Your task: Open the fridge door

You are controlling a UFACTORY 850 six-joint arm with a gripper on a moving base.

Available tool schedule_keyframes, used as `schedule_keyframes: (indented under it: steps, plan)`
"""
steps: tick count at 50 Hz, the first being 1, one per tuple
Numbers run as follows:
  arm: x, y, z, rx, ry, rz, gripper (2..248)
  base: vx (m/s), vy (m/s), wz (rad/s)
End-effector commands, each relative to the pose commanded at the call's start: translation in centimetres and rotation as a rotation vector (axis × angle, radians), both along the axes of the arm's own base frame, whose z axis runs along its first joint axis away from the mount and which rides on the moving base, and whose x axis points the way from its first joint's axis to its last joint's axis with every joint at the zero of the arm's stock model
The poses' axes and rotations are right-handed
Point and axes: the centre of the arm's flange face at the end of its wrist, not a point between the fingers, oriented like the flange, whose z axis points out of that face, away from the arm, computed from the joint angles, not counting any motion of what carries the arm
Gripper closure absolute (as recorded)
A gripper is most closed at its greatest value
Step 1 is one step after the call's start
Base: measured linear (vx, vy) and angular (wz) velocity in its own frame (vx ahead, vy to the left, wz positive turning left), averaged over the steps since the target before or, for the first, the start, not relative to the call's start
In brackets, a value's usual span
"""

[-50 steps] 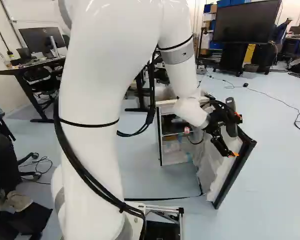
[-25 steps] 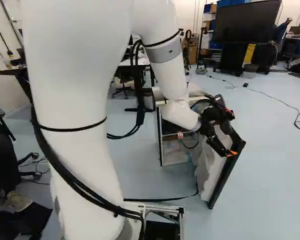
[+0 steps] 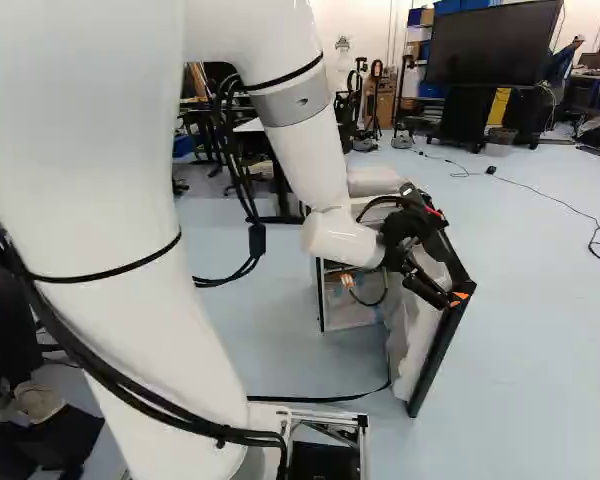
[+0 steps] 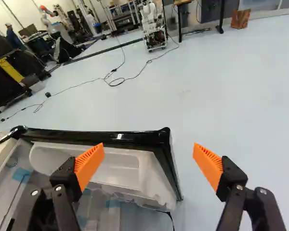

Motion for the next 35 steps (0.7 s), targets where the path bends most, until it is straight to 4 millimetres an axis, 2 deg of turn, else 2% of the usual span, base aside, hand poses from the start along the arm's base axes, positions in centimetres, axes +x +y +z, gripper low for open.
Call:
schedule_keyframes:
  steps: [20,35]
  plan:
    - [-0.7,3.7,0.3,-0.041,0.026,0.173,3,0.000,0.000,0.000]
    - [-0.4,4.3,0.4,-0.059,0.038,0.241,3,0.000,0.000,0.000]
